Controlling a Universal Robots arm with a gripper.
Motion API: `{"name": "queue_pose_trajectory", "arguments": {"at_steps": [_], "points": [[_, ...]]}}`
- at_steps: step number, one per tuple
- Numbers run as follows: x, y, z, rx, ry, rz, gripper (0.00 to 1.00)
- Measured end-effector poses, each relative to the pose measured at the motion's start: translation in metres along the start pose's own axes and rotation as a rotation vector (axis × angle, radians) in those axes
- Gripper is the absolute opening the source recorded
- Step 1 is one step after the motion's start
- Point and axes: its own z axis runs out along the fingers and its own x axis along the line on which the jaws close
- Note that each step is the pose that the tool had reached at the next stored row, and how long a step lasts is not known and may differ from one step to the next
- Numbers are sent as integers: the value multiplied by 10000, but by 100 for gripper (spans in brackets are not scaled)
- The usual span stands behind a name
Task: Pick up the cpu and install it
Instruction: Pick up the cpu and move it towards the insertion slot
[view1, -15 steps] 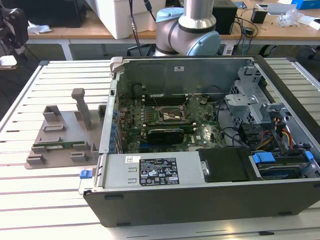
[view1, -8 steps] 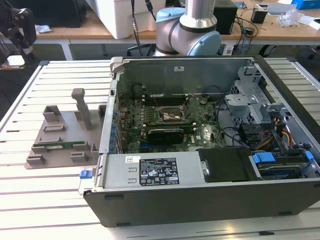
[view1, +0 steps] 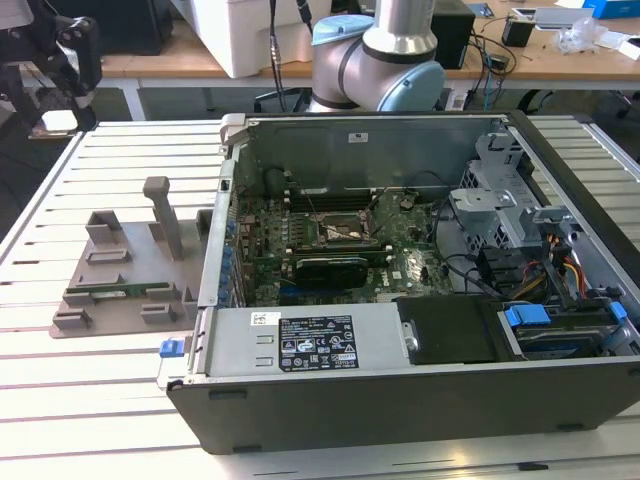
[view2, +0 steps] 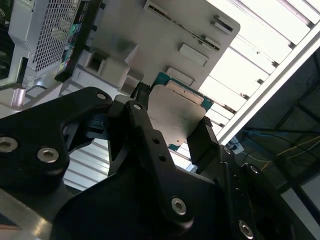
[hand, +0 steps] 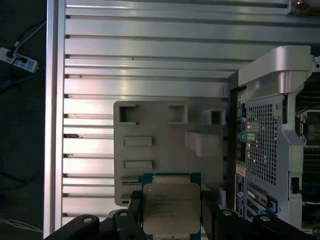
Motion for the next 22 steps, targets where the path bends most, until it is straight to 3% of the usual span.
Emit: {"name": "queue_pose_trajectory", "arguments": {"at_steps": [4,22], "points": [[-206,-1,6,2,2,-1,55],[-772,48,31,1,32,-1,55]]}}
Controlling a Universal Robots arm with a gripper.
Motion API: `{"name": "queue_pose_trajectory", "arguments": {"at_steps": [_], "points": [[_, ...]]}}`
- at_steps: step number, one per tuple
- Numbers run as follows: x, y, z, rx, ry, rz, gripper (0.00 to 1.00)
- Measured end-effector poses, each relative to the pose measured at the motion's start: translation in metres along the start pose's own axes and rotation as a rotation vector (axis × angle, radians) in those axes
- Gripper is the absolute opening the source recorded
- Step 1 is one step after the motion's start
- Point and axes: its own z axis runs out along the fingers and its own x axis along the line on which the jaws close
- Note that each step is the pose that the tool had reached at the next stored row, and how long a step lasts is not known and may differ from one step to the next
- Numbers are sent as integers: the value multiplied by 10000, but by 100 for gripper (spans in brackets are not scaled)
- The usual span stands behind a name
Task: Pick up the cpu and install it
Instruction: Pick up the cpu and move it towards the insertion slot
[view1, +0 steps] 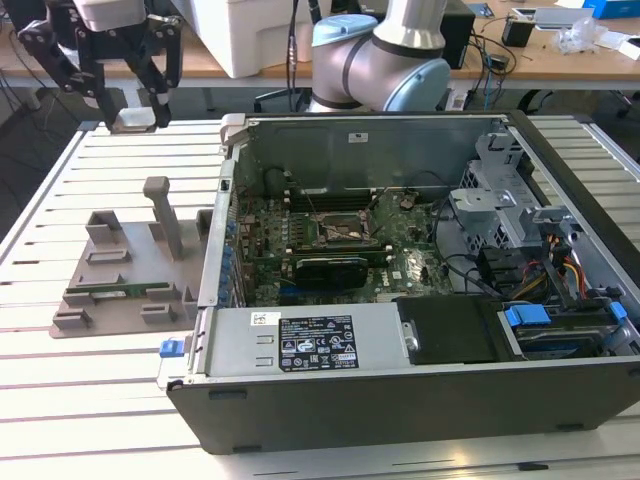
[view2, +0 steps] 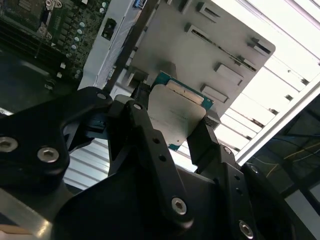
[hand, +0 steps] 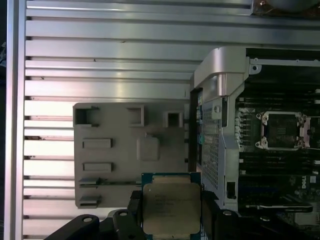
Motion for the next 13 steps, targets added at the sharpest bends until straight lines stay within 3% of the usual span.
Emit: {"name": "queue_pose_trajectory", "arguments": {"at_steps": [3,8,9,13], "points": [[-127,14,13,1,10,1,55],[-268,35,49,7,21,0,55],[-328,56,89,13,32,0,55],[-413,92,163,13,65,0,55]]}}
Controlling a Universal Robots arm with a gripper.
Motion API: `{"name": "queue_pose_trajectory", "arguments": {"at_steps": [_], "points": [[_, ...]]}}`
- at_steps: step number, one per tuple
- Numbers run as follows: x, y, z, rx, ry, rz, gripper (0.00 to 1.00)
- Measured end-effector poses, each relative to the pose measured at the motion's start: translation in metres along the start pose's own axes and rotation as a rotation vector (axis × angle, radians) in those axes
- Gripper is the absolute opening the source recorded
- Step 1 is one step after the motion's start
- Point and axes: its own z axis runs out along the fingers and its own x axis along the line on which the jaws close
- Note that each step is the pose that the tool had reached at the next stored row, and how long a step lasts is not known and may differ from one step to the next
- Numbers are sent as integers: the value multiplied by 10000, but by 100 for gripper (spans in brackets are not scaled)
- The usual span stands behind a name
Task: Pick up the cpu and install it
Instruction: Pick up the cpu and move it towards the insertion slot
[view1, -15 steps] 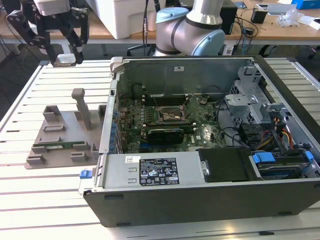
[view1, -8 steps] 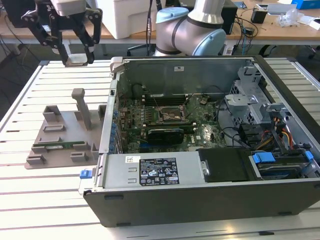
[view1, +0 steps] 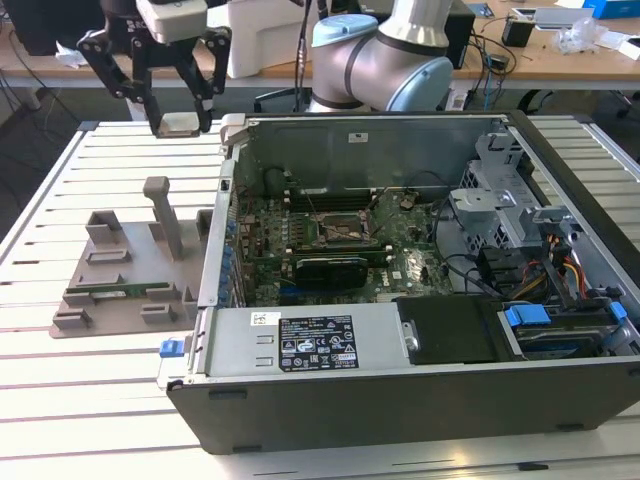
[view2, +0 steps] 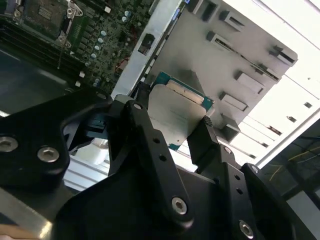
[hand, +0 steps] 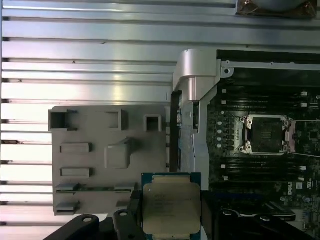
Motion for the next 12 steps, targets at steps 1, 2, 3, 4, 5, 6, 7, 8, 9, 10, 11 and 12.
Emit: {"name": "queue_pose_trajectory", "arguments": {"at_steps": [1,2,3,4,5,6,7,8,9,10,11,12], "points": [[-78,19,37,-1,26,0,55],[-131,26,52,-1,37,-2,55],[-175,31,63,-1,44,-2,55],[-234,36,74,-1,50,-1,55],[-311,42,86,-2,55,-2,55],[-376,47,94,-1,61,-3,55],[-425,50,100,-1,65,-1,55],[-484,53,109,-1,67,-2,55],[-513,55,113,-2,68,-3,55],[-560,59,120,-2,70,-3,55],[-596,63,125,-2,72,-2,55],[-623,66,129,-2,74,-2,55]]}}
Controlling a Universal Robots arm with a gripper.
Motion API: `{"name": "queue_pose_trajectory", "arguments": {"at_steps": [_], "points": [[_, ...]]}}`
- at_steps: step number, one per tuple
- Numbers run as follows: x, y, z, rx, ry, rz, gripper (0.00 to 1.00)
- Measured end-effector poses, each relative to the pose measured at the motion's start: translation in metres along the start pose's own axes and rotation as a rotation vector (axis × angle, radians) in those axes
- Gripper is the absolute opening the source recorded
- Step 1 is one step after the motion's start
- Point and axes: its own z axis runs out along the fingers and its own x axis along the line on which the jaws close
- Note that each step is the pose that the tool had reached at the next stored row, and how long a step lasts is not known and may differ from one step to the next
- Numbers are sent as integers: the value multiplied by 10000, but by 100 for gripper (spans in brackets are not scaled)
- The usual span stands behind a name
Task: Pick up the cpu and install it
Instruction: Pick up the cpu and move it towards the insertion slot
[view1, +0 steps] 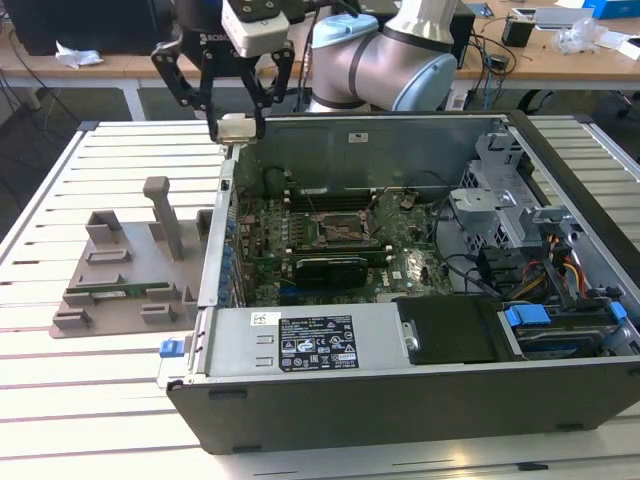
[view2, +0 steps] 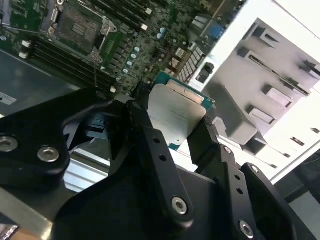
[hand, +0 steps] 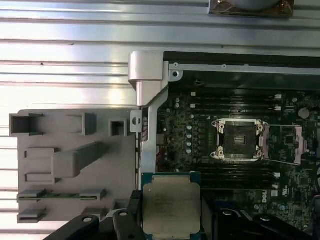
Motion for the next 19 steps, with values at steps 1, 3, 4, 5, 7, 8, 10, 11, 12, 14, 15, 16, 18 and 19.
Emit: {"name": "queue_pose_trajectory", "arguments": {"at_steps": [1,3,4,5,7,8,10,11,12,14,15,16,18,19], "points": [[-47,4,6,1,2,-1,55],[-96,9,13,0,4,-2,55],[-123,12,19,-1,3,-2,55],[-135,12,22,-1,4,-2,55],[-160,12,32,-1,6,-1,55],[-164,12,36,-1,6,-1,55],[-178,12,49,1,8,-1,55],[-193,13,64,0,11,-1,55],[-205,12,81,0,15,-2,55],[-216,12,101,0,19,-2,55],[-219,12,108,1,20,-1,55],[-228,12,123,0,22,-2,55],[-247,12,174,0,33,-1,55],[-253,12,203,0,39,-1,55]]}}
